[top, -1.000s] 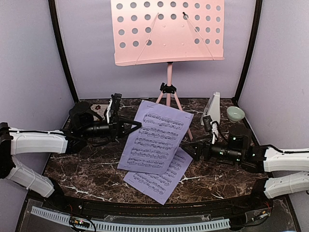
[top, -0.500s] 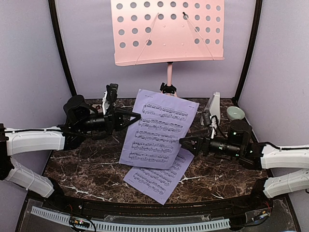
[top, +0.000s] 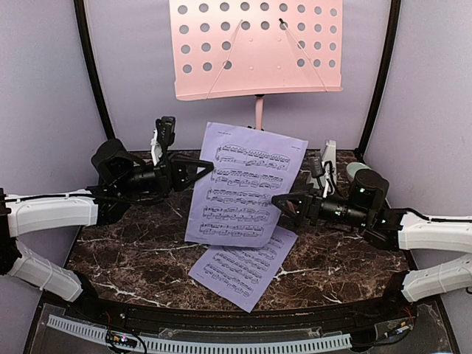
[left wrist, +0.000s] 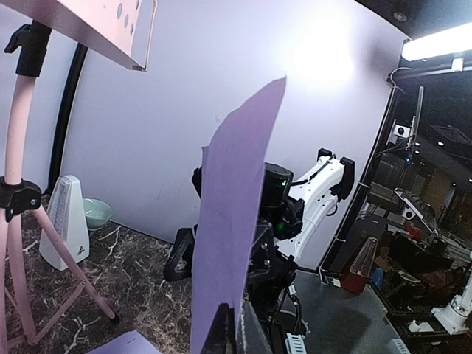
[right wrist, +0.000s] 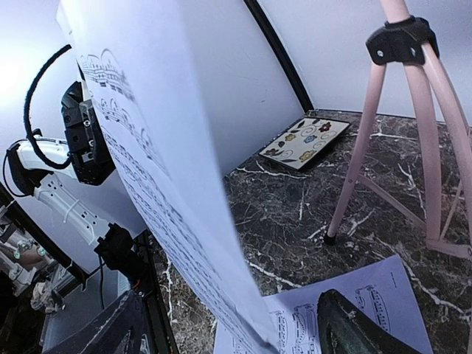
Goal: Set up the instrument practice props
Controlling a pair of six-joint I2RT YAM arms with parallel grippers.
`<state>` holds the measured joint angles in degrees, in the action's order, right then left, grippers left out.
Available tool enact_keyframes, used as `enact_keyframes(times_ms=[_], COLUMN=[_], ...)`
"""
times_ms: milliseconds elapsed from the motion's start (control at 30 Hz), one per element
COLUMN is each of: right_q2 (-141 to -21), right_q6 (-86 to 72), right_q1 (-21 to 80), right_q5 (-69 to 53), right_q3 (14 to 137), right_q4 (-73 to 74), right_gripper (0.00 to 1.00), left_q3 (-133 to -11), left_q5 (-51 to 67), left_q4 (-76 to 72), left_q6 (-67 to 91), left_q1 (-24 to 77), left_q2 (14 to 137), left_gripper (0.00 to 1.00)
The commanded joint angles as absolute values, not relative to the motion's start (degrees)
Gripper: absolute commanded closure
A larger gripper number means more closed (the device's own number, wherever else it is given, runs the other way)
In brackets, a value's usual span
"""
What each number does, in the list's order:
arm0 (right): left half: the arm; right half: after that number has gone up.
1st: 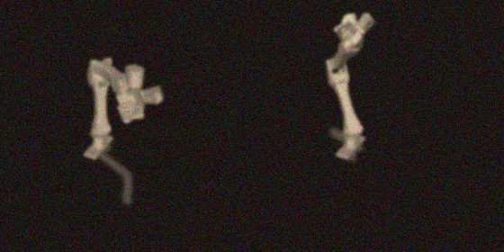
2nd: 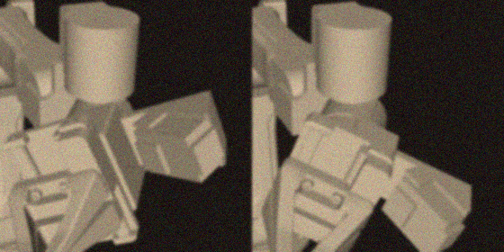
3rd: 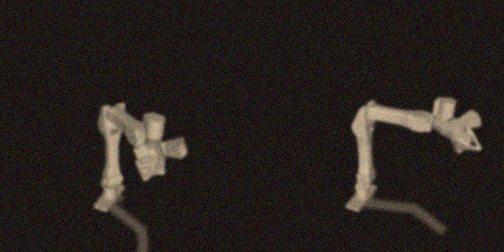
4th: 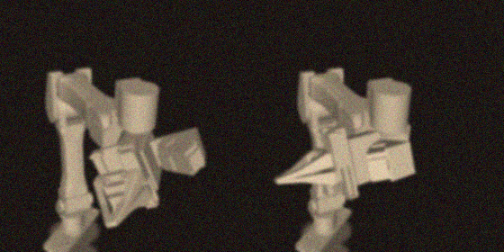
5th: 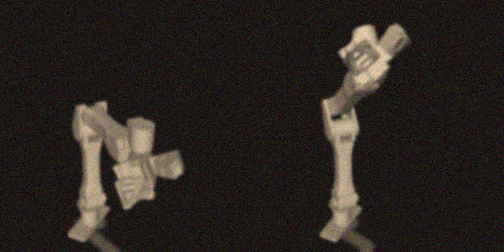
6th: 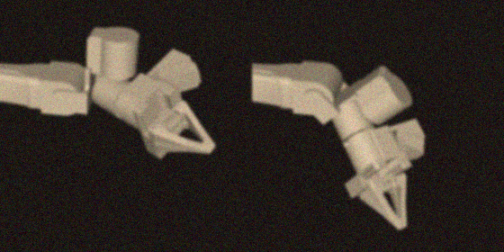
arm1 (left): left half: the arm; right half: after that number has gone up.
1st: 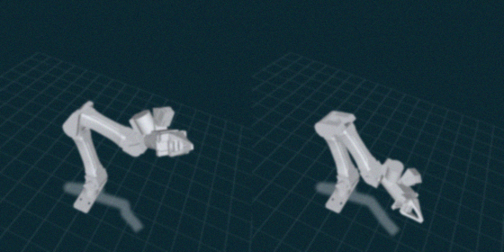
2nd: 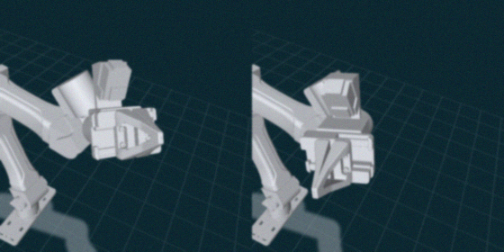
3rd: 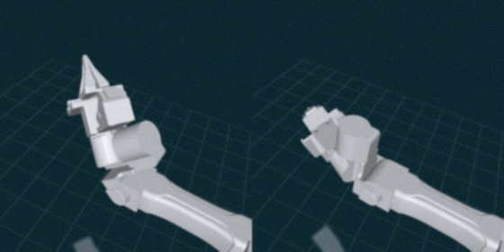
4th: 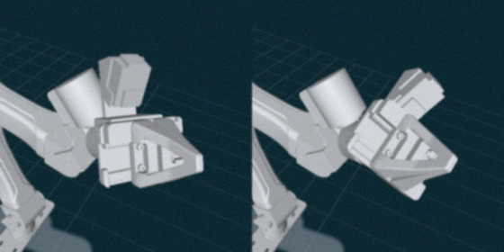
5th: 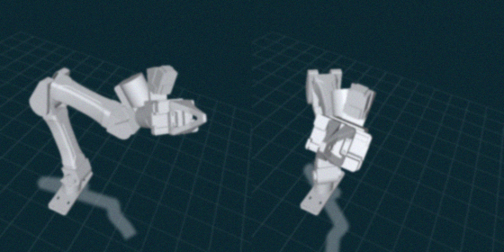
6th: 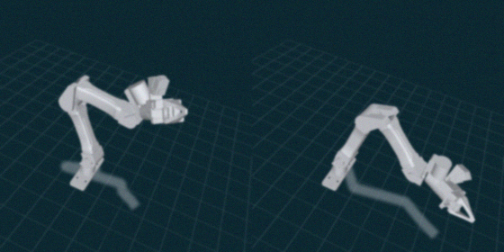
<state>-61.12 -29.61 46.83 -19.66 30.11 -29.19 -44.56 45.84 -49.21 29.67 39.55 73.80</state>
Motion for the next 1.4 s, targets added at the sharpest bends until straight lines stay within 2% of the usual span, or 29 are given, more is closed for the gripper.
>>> enact_keyframes(times_ms=[0,67,367,400,433,467,533,600,633,733,900,1133,1367], right_q2=[-61.7,-61.7,-60.4,-60.0,-59.4,-58.8,-57.2,-55.5,-54.6,-52.5,-51.0,-49.8,-48.2], right_q6=[-30.7,-31.1,-28.8,-28.3,-27.7,-27.0,-24.4,-21.1,-19.2,-14.2,-8.4,-4.5,-3.8], right_q1=[46.5,46.6,46.6,46.5,46.5,46.5,46.5,46.5,46.6,46.5,46.5,46.5,46.5], right_q5=[-22.7,-22.8,-20.5,-19.8,-19.3,-18.6,-16.7,-14.6,-13.5,-12.0,-12.0,-10.2,-6.5], right_q3=[34.4,35.5,41.7,42.2,42.6,43.0,44.5,46.2,47.1,50.1,55.0,60.8,64.6], right_q4=[-33.3,-33.5,-27.7,-26.7,-25.6,-24.3,-20.0,-15.0,-12.3,-4.8,5.4,16.3,23.5], right_gripper=[0.23,0.34,0.96,1.00,1.00,1.00,1.00,1.00,1.00,1.00,1.00,1.00,1.00], left_q3=[-46.0,-46.0,-48.1,-49.0,-49.8,-50.6,-51.3,-51.2,-51.0,-52.0,-55.0,-58.4,-68.7], left_q5=[45.0,43.7,39.2,39.2,38.8,37.9,34.6,27.3,23.7,15.4,12.6,22.4,26.5], left_q4=[-53.5,-54.1,-54.1,-52.9,-51.3,-49.1,-44.5,-38.2,-33.8,-24.0,-14.2,-17.8,-19.0], left_q6=[31.4,31.9,33.5,33.1,33.0,32.6,30.4,26.6,24.1,16.0,10.6,0.1,-1.1], left_q1=[39.7,39.7,39.7,39.7,39.7,39.7,39.7,39.7,39.5,38.9,36.3,36.1,36.1], left_q2=[73.0,73.2,75.5,75.8,76.2,76.3,75.9,74.6,74.0,74.4,81.2,90.3,100.8], left_gripper=[1.00,1.00,0.99,0.99,0.96,0.89,0.68,0.53,0.47,0.37,0.35,0.35,0.36])
